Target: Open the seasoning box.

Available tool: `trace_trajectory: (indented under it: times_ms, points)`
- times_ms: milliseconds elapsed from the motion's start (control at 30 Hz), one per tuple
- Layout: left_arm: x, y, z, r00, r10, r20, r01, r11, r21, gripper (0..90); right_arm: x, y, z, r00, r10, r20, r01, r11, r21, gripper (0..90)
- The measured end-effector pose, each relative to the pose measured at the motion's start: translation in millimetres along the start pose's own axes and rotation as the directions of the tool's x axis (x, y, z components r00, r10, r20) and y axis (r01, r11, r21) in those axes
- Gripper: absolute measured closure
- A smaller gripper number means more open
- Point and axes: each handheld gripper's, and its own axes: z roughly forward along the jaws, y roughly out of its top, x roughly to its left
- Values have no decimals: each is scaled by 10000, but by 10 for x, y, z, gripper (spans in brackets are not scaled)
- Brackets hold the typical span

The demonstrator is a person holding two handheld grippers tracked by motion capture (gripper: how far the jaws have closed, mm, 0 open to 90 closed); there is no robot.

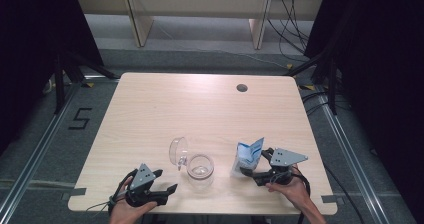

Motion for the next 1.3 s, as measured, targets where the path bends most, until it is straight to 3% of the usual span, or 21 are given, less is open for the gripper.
trace_trajectory:
  times_ms: [100,167,200,367,467,500,567,633,833,867,900,967,1000,1067,1100,1133,1167,1200,1300]
  points:
    - [16,5,-10,9997,258,-24,-258,9996,81,275,31,2,0,9996,105,271,-104,9999,-16,316]
    - [16,4,-9,9997,235,26,-235,9997,57,275,50,4,2,9992,131,385,-129,9999,-43,318]
    - [16,4,-9,9997,237,27,-237,9997,59,275,74,3,7,9970,203,744,-195,9997,-118,321]
    - [15,4,-9,9997,230,21,-231,9997,55,275,152,19,10,9905,359,1329,-370,9993,56,323]
    - [9,4,-6,9998,202,-10,-202,9998,31,275,231,30,18,9811,730,1791,-768,9969,147,323]
    - [7,4,-4,9998,186,4,-186,9998,7,275,240,40,30,9754,575,2127,-598,9982,45,325]
    - [-6,0,-2,10000,-4,15,4,10000,-1,275,309,55,49,9685,1013,2277,-1085,9939,193,325]
    - [-3,0,-2,10000,38,3,-38,10000,-7,275,347,61,63,9604,1086,2566,-1168,9930,168,325]
    - [2,-1,-3,9999,97,60,-97,9999,46,275,463,89,102,9303,1380,3398,-1539,9879,202,320]
    - [6,-1,0,9998,169,77,-169,9999,-2,275,473,91,105,9272,1447,3455,-1615,9867,204,318]
    - [1,-1,-3,9999,93,72,-93,9999,50,275,462,90,112,9276,1261,3517,-1391,9902,120,315]
    - [4,-1,-2,9999,117,68,-117,9999,19,275,487,93,106,9243,1331,3576,-1563,9870,365,306]
    - [3,-2,-2,9999,89,83,-89,10000,29,275,470,85,102,9243,1129,3645,-1341,9904,334,297]
    - [-3,-3,3,9999,-3,100,3,10000,-56,275,450,67,99,9344,1279,3325,-1504,9877,427,273]
    - [-2,-3,3,9999,9,102,-8,10000,-53,275,420,49,94,9375,1021,3325,-1220,9918,393,263]
    - [-2,-2,2,9999,1,107,-1,10000,-58,275,416,37,83,9430,1186,3110,-1408,9888,498,252]
    - [-2,-2,2,9999,2,113,-1,10000,-61,275,373,21,78,9547,954,2817,-1117,9929,420,243]
    - [1,-1,1,9999,43,97,-43,10000,-36,275,376,12,70,9557,1134,2716,-1296,9907,425,232]
    - [15,5,-8,9995,312,97,-313,9995,79,276,317,1,67,9735,689,2178,-794,9961,397,219]
